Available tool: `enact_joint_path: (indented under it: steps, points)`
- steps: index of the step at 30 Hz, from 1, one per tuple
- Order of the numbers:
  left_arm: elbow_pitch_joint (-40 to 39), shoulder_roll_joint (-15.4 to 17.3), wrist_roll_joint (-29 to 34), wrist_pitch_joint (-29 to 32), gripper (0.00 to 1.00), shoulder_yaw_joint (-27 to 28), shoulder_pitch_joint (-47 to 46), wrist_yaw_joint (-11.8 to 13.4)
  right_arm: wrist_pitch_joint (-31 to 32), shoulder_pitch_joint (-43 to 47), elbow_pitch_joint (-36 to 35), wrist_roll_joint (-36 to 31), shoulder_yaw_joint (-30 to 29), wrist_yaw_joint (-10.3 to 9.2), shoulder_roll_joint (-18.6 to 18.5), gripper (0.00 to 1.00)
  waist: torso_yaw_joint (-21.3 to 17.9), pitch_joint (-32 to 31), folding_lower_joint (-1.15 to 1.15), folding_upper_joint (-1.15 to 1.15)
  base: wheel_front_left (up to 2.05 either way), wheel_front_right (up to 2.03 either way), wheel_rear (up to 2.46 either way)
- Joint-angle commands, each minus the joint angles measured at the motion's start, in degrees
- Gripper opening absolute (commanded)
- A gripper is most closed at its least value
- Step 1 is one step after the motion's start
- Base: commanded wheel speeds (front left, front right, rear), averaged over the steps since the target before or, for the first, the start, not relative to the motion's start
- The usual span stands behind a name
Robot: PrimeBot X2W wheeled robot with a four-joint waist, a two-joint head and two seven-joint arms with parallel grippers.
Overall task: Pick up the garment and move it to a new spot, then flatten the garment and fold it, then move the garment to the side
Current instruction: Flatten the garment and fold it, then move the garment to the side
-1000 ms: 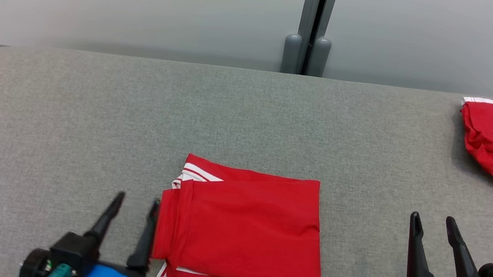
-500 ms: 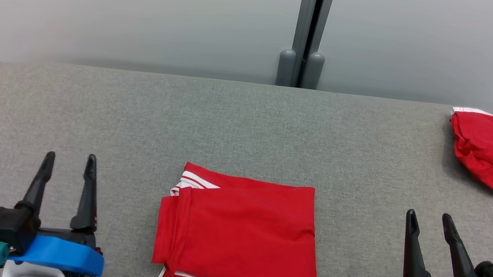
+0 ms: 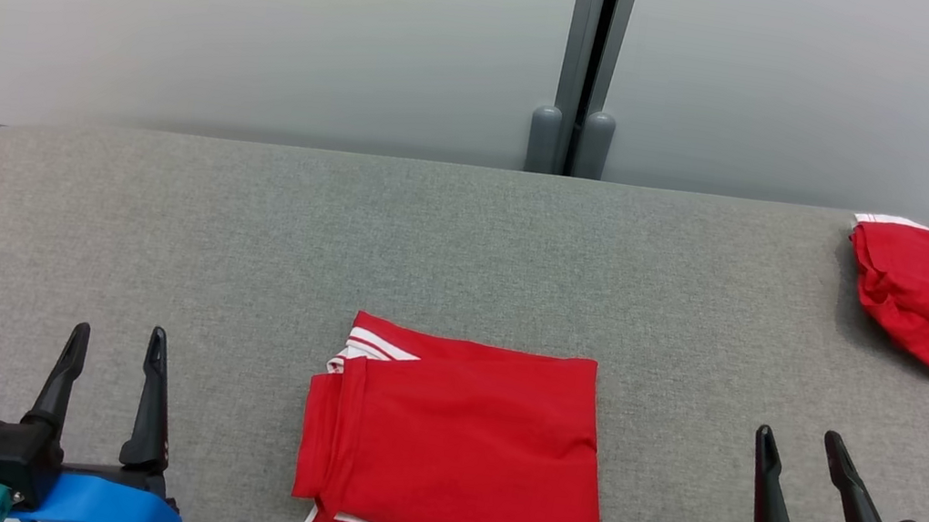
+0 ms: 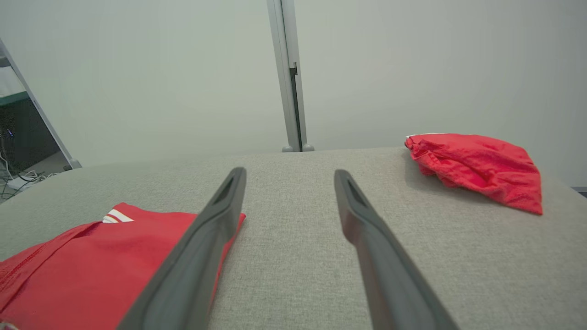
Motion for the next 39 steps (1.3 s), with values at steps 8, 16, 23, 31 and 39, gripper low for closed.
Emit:
enact_joint_path:
  steps: [8, 16, 23, 31, 39]
  points:
    - [0.28, -0.17, 0.56, -0.24, 1.00, -0.02, -0.51, 0.15, 0.96, 0.77, -1.05, -0.31, 0.37, 0.04, -0.04, 1.00, 0.33, 0.29, 0.00, 0.00, 0.00, 0.00, 0.00]
    - [0.02, -0.25, 0.70, -0.25, 1.00, 0.41, -0.62, 0.27, 1.60, 0.20, -0.47, -0.31, 0.72, 0.04, -0.04, 1.00, 0.36, 0.34, 0.00, 0.00, 0.00, 0.00, 0.00]
    - [-0.39, -0.31, 0.95, -0.25, 1.00, 0.55, -1.65, 0.32, 2.69, -5.27, 0.15, -2.09, 4.10, 0.03, -0.52, 1.00, 0.50, 1.46, 0.00, 0.00, 0.00, 0.00, 0.00]
    - [-0.44, -0.59, 1.25, -0.25, 1.00, 0.20, -3.82, -0.03, 6.46, -13.51, 4.65, -1.07, 9.10, 0.03, -0.99, 1.00, 1.98, 3.92, 0.00, 0.00, 0.00, 0.00, 0.00]
    - [-0.12, -1.24, 1.50, -0.25, 1.00, 0.07, -5.42, -0.32, 8.60, -16.14, 13.95, -0.85, 10.74, 0.03, -0.98, 1.00, 3.77, 6.18, 0.00, 0.00, 0.00, 0.00, 0.00]
